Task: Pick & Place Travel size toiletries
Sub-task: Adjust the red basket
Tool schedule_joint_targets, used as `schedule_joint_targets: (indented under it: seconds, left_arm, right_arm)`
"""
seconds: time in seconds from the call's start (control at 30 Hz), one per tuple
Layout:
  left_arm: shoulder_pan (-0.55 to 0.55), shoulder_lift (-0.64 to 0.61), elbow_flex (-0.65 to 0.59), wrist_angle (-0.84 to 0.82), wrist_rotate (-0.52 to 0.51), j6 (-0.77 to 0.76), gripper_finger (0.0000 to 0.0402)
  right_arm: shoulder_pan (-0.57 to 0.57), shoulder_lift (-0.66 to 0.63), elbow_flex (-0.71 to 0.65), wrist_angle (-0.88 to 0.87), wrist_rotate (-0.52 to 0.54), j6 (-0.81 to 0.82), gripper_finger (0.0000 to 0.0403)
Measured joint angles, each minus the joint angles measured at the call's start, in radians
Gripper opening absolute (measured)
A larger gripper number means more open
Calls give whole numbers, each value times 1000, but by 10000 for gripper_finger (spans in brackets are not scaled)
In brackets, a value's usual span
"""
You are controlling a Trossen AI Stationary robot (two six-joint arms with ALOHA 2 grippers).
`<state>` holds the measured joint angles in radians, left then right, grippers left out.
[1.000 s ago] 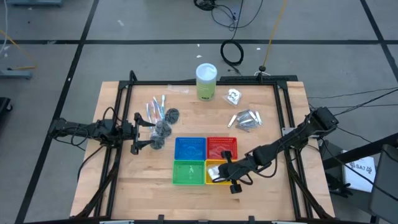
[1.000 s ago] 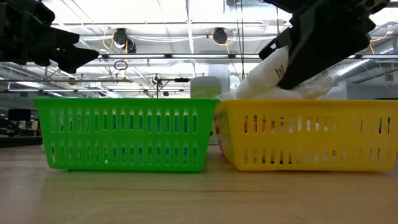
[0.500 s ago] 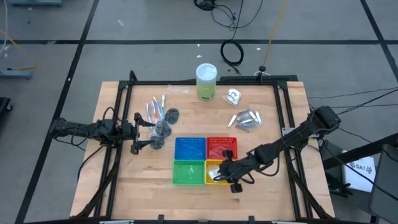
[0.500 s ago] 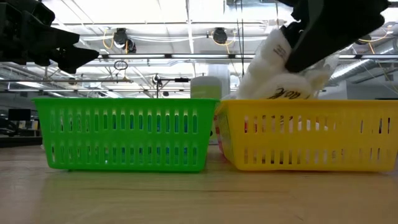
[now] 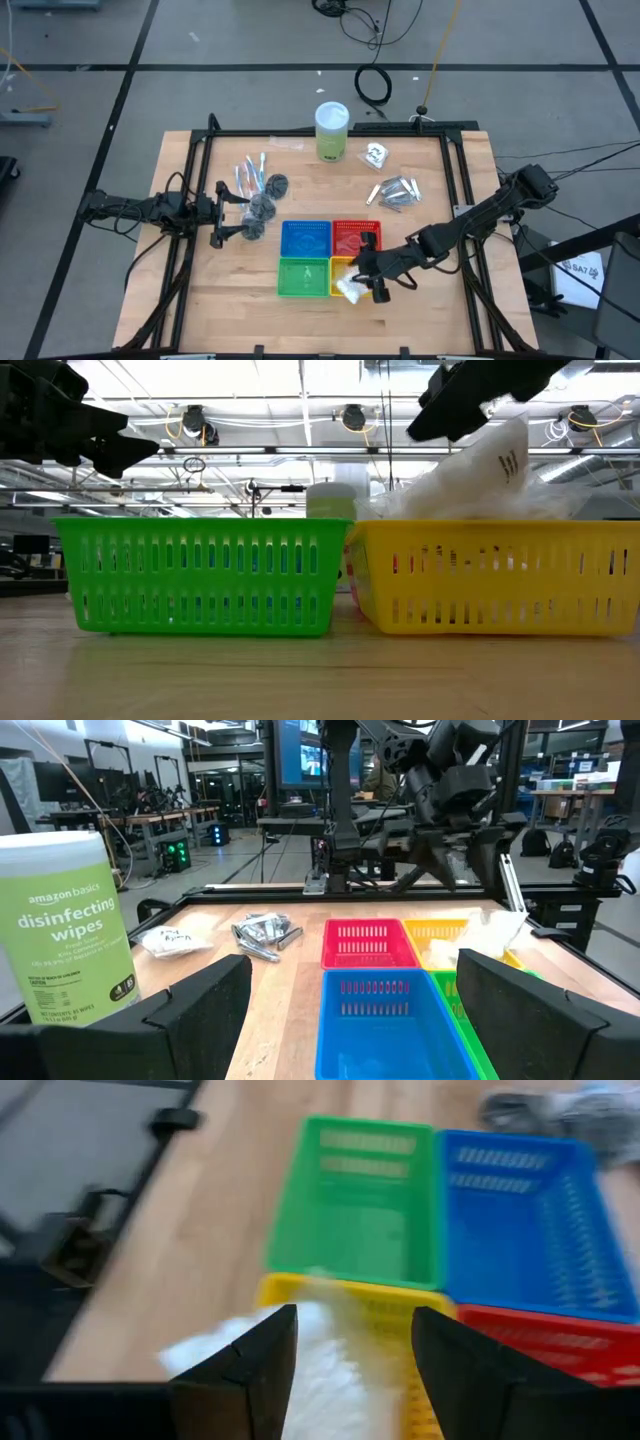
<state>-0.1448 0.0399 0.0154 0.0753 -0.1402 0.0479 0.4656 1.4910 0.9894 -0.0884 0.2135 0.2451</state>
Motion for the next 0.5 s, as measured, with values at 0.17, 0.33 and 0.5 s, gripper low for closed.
schedule_joint_targets:
  seconds: [0.17, 0.33, 0.5]
  left_arm:
    - [0, 0, 0, 0, 0, 0, 347]
    - [0, 0, 0, 0, 0, 0, 347]
    - [0, 0, 0, 0, 0, 0, 347]
  right_arm:
    - [-8, 1, 0, 3, -97, 6, 181]
    - [12, 1, 0, 9, -200, 23, 136]
    - [31, 1, 0, 9, -224, 4, 32]
